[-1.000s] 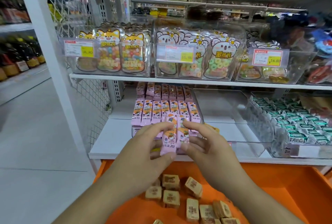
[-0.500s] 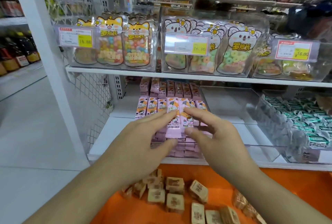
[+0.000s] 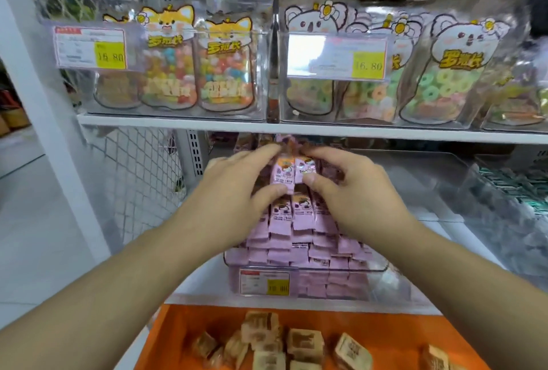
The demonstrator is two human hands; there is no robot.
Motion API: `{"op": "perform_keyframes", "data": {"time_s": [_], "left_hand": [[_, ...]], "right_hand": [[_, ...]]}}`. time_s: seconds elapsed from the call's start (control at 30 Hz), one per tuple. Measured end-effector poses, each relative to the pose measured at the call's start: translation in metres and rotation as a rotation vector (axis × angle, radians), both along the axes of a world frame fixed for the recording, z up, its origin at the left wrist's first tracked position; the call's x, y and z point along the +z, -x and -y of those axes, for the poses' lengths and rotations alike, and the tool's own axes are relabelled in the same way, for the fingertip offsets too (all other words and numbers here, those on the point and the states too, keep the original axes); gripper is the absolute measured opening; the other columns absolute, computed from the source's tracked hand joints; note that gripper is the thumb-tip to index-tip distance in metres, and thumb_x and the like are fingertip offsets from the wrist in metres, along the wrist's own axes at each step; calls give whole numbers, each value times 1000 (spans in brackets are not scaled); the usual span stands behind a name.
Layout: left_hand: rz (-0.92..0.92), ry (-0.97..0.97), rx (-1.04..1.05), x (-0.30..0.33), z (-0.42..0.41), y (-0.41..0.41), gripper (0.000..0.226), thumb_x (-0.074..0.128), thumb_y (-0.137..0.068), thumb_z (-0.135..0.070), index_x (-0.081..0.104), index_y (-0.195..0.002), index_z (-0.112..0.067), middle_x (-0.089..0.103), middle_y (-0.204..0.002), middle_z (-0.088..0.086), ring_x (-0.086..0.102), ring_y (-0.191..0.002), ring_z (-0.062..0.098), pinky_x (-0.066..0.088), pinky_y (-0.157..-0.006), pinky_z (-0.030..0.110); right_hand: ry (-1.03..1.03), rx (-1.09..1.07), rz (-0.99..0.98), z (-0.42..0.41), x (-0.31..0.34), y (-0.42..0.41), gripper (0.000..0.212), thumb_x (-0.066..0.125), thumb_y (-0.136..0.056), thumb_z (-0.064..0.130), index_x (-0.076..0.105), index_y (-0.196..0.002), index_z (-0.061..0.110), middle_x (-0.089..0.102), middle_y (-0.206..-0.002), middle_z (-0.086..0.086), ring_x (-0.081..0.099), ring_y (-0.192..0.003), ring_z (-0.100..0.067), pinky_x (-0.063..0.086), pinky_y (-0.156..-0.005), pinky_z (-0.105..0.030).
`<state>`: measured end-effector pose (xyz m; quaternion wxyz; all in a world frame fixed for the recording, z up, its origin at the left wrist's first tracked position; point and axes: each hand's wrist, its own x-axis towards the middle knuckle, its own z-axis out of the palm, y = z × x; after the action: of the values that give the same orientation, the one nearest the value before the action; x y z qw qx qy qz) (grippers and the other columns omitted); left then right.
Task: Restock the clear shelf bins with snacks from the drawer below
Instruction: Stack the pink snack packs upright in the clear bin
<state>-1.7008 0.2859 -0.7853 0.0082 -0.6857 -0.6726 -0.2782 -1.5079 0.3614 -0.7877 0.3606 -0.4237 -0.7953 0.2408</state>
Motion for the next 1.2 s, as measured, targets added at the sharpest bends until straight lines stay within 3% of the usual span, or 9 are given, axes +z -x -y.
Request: {"op": "perform_keyframes", "data": {"time_s": [0.13,0.27,0.4,0.63,0.83,1.0,1.07,1.13,1.2], "left_hand": [[-1,-3,52,-3,-16,3,46,58,-98,-53,50,-142,-41,65,-121,-9,51,-112,23,34,-98,33],[-114,-23,76,-1,-32,4,49,53,-101,-56,46,-146,-40,66,-129,-15,52,-125,19,29,-107,40],[-230,22,99,-1,-47,9,55,45,-101,-63,34,-153,-46,68,-131,-13,51,-134,21,20,-110,44],[-51,56,29,-6,-59,20,57,54,-98,-62,38,-151,-49,63,-139,-7,59,-121,23,51,-102,43],[-46,75,-1,-8,-69,24,58,58,-99,-55,42,-153,-43,47,-155,-8,51,-127,23,34,-99,25],[-51,64,-42,-8,-73,28,58,60,-99,-53,45,-154,-39,48,-156,-11,51,-132,19,36,-99,23],[-64,63,-55,-8,-75,28,57,60,-99,-53,47,-152,-37,49,-155,-11,49,-136,17,38,-103,25],[-91,71,-52,-6,-76,29,56,59,-99,-54,50,-151,-35,50,-154,-9,47,-138,17,38,-108,27],[-114,85,-40,-5,-77,30,56,58,-99,-55,51,-151,-34,51,-152,-8,48,-136,17,40,-108,27]], "right_hand": [[-23,-8,42,-19,-3,5,39,69,-99,33,65,-136,45,71,-116,27,58,-94,9,36,-76,7],[-31,-14,98,-36,-4,7,39,66,-100,40,62,-138,50,71,-123,23,61,-108,4,38,-85,-6],[18,-10,166,-47,1,8,36,63,-101,44,58,-136,55,73,-107,14,62,-72,7,41,-58,0],[19,36,201,-55,0,11,39,61,-102,46,54,-140,52,62,-139,16,57,-117,-16,41,-89,-23],[31,46,228,-64,-4,14,40,61,-102,47,53,-142,49,59,-145,15,56,-128,-20,43,-93,-26],[16,52,259,-68,-5,13,45,62,-101,47,50,-145,46,58,-146,14,56,-131,-19,44,-96,-27],[2,49,269,-69,-5,13,45,63,-100,48,51,-144,45,60,-145,14,60,-123,-18,46,-98,-28],[-8,60,280,-68,-3,14,43,63,-100,49,53,-142,45,63,-140,14,64,-87,-11,48,-88,-26],[-11,66,289,-67,-2,14,43,64,-100,48,54,-142,44,63,-137,14,46,-62,4,45,-79,-23]]}}
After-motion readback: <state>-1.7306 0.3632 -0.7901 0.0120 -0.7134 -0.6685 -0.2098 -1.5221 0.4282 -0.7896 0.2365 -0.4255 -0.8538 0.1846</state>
